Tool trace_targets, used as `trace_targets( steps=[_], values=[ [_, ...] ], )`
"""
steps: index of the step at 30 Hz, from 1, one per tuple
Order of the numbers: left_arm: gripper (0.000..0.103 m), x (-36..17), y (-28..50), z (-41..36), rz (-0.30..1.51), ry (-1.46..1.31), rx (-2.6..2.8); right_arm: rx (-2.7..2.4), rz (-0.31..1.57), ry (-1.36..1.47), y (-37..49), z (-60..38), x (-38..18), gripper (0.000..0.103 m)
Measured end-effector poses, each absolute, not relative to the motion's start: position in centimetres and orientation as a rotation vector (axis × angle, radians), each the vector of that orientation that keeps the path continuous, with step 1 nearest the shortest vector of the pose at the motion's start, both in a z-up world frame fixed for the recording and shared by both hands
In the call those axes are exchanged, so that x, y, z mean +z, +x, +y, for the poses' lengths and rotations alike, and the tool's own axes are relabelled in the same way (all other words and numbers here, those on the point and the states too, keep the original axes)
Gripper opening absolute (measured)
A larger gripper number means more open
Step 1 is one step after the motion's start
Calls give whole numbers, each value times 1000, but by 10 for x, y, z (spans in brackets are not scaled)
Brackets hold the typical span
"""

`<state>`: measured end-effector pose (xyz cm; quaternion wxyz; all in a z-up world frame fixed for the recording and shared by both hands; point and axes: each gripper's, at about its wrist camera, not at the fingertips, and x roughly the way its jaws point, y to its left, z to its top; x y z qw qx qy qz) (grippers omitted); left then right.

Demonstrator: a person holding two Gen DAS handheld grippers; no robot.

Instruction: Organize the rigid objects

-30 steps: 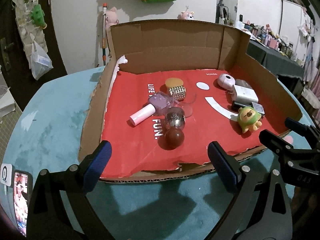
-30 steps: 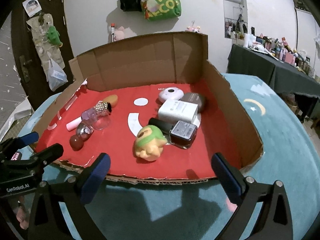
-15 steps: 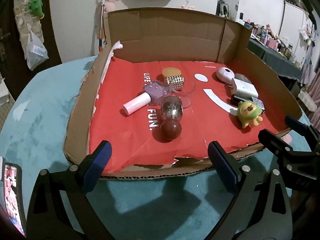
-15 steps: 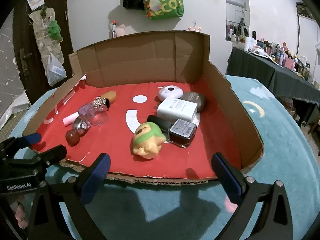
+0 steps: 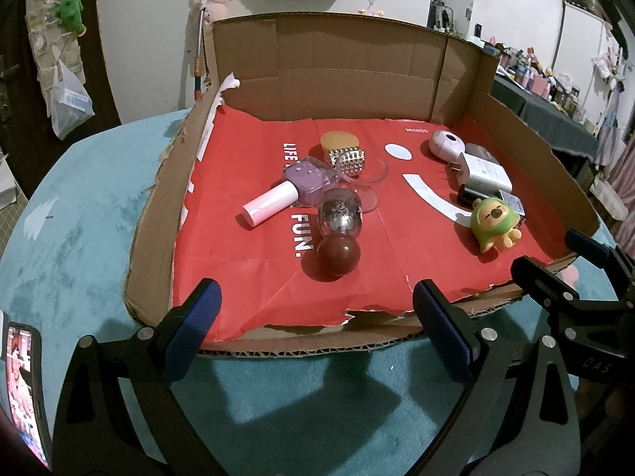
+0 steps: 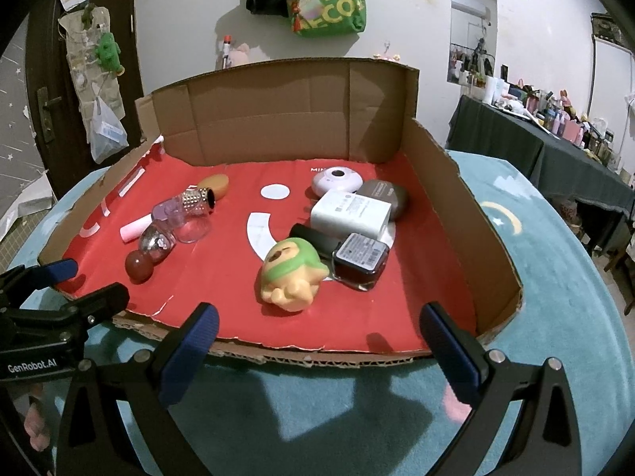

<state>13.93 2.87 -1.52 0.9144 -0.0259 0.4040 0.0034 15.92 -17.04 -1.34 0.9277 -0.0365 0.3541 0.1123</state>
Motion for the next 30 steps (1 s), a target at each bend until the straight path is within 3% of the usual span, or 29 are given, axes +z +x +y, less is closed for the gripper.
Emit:
trace_targets(
  steps=[30],
  values=[
    [99,14,89,21,779,-68,-44,295,687,-16,114,-189,22,103]
  ],
)
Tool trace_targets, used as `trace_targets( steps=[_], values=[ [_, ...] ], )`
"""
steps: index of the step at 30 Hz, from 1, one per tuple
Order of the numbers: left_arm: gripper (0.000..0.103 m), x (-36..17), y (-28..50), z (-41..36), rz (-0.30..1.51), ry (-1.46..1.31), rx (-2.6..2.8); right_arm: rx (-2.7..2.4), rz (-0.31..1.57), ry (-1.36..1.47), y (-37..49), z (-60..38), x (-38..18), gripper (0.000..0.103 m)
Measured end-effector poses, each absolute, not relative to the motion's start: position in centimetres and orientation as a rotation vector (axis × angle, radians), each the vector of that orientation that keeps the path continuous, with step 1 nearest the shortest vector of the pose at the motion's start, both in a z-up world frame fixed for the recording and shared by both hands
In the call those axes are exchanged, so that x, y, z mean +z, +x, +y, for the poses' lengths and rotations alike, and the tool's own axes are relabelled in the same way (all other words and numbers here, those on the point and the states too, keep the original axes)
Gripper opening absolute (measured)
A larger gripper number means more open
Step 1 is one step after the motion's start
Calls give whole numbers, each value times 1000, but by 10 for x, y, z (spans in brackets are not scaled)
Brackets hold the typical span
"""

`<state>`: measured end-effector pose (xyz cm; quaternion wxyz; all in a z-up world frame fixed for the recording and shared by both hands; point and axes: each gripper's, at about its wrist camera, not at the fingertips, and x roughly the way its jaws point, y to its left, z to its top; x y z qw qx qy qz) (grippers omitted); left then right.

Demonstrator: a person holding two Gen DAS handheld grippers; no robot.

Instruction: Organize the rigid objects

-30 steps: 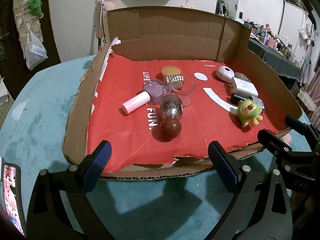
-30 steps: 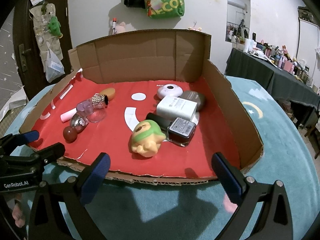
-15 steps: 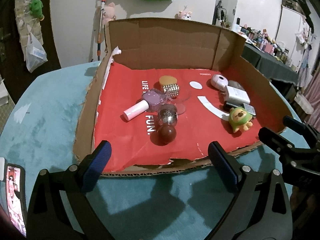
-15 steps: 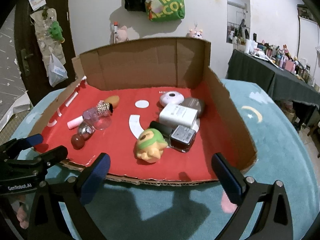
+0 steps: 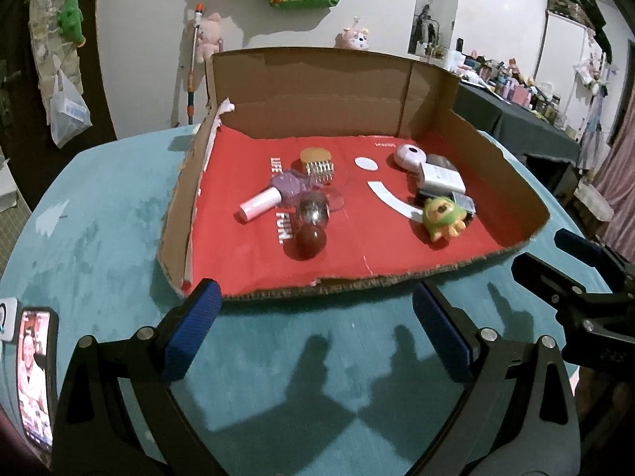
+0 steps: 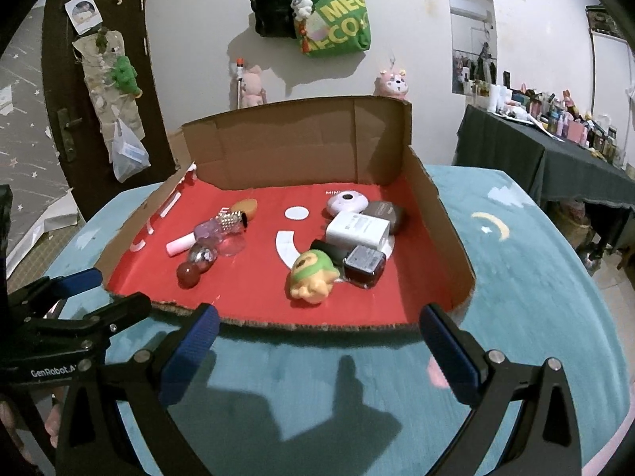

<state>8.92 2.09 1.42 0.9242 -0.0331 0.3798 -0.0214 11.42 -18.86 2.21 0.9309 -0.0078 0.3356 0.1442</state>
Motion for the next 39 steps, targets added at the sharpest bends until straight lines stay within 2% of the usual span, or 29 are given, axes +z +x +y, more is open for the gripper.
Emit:
trace_targets(
  steps=[21,39],
  values=[
    [99,-33,70,21,887,-84,-40,312,781,-25,86,-193,-22,103],
    [99,-44,73,16,917,-46,-29,314,833,-42,93,-192,-42,103]
  ],
)
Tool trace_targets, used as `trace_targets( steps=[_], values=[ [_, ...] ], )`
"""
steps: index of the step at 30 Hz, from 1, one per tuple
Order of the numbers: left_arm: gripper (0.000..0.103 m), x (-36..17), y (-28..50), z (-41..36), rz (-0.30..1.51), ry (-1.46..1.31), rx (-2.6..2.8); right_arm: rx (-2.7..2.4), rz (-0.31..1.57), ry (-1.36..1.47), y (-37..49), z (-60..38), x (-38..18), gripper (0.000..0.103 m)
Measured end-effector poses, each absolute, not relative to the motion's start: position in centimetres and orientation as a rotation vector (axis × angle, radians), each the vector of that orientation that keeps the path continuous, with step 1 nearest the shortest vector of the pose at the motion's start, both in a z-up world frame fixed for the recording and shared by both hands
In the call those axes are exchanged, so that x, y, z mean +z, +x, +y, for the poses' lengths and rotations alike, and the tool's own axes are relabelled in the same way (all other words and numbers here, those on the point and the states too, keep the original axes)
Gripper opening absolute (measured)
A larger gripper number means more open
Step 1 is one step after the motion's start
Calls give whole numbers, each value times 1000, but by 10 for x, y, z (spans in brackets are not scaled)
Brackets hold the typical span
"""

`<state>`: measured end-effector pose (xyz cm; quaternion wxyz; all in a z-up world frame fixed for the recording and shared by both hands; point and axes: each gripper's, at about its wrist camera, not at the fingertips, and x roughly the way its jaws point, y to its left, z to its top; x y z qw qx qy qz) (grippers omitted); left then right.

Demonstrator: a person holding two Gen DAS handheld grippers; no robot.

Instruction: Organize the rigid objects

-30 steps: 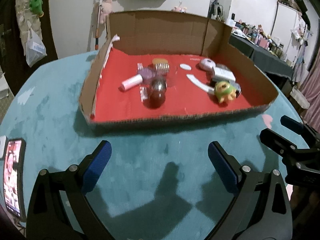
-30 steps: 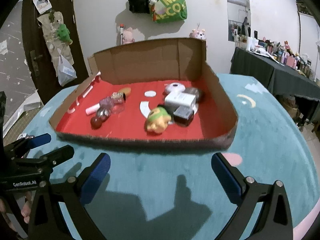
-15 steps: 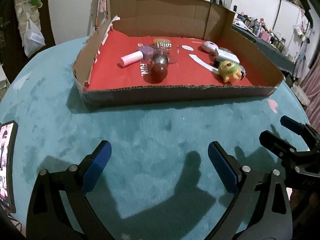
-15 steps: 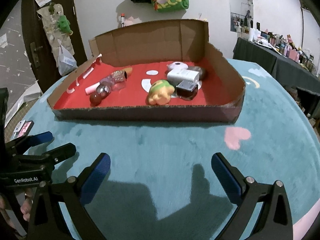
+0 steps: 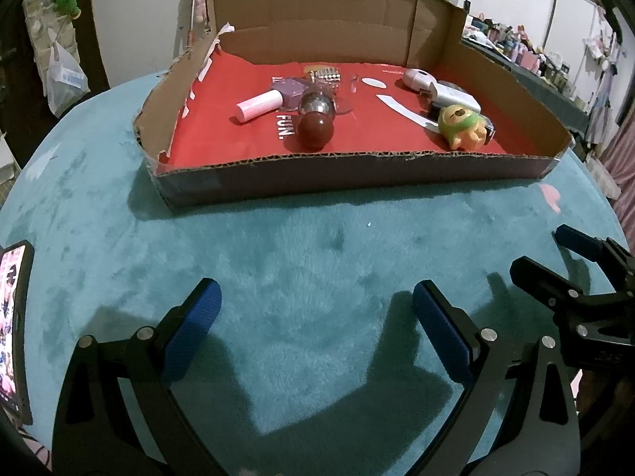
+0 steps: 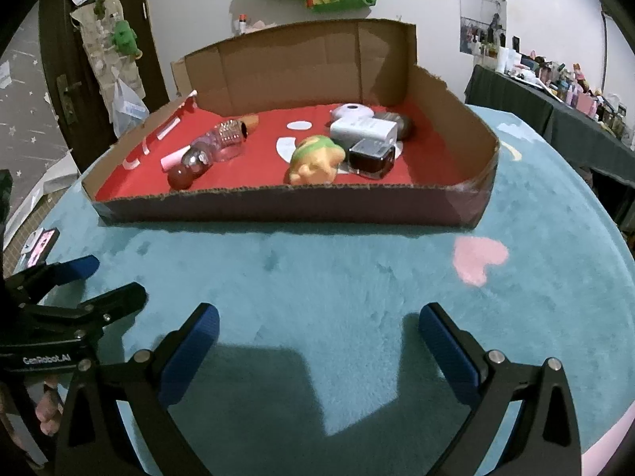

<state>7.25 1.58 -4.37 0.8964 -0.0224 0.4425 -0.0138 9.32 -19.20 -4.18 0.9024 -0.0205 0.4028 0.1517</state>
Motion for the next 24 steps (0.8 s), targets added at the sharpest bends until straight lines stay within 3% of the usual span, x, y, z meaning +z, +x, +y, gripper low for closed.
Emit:
trace_targets(
  steps=[24],
  values=[
    [103,-48,72,11,905,-8,-30,287,817,-86,92,-185,-49,103]
  ],
)
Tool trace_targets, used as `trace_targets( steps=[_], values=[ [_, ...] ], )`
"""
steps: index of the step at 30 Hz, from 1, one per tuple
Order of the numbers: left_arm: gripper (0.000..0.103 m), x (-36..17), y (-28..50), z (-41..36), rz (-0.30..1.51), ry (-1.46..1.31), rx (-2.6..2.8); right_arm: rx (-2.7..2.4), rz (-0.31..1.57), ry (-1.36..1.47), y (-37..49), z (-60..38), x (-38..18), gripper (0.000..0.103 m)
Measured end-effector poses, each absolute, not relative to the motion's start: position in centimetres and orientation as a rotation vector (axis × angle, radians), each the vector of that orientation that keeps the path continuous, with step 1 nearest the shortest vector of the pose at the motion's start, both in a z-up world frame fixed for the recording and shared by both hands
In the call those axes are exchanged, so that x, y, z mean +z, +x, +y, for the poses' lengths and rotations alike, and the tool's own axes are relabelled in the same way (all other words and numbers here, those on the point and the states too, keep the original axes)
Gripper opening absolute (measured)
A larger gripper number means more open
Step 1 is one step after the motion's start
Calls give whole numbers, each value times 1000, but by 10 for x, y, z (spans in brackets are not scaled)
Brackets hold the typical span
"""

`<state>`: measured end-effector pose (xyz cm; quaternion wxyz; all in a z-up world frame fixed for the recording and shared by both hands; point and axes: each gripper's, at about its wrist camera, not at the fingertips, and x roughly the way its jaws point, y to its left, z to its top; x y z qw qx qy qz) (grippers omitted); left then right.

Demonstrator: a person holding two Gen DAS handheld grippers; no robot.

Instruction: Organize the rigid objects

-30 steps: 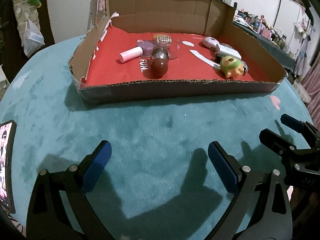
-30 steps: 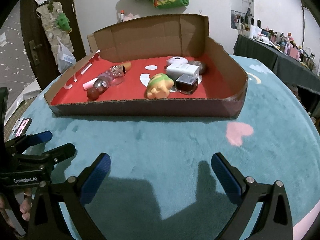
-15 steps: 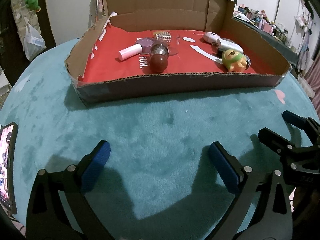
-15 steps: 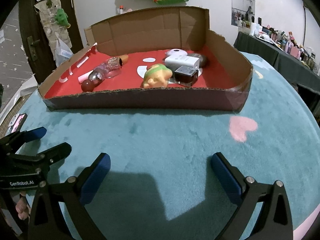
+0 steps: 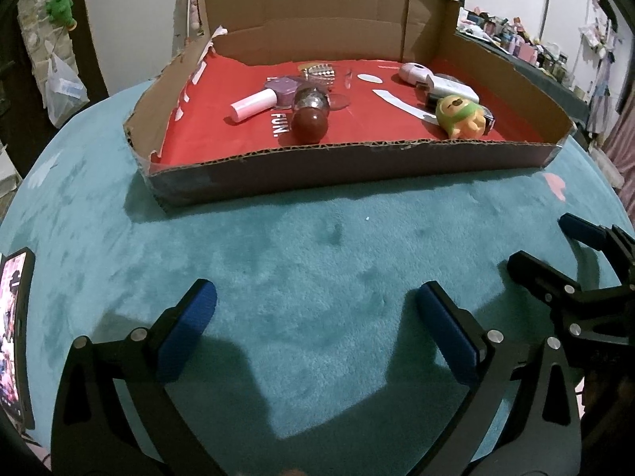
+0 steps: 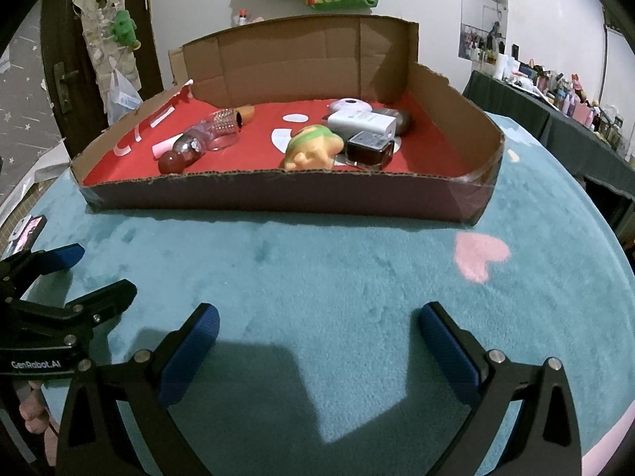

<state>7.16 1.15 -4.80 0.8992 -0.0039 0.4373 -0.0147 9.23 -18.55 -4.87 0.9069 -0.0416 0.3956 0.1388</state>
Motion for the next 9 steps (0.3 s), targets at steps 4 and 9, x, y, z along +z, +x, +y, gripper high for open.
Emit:
trace_targets(
  steps=[4,9],
  values=[
    [103,-48,71,12,904,-6,-29,285,816,-87,92,-186,-49,103],
    [103,-48,71,12,905,-5,-27,286,817,-86,92,-186,-49,103]
  ],
)
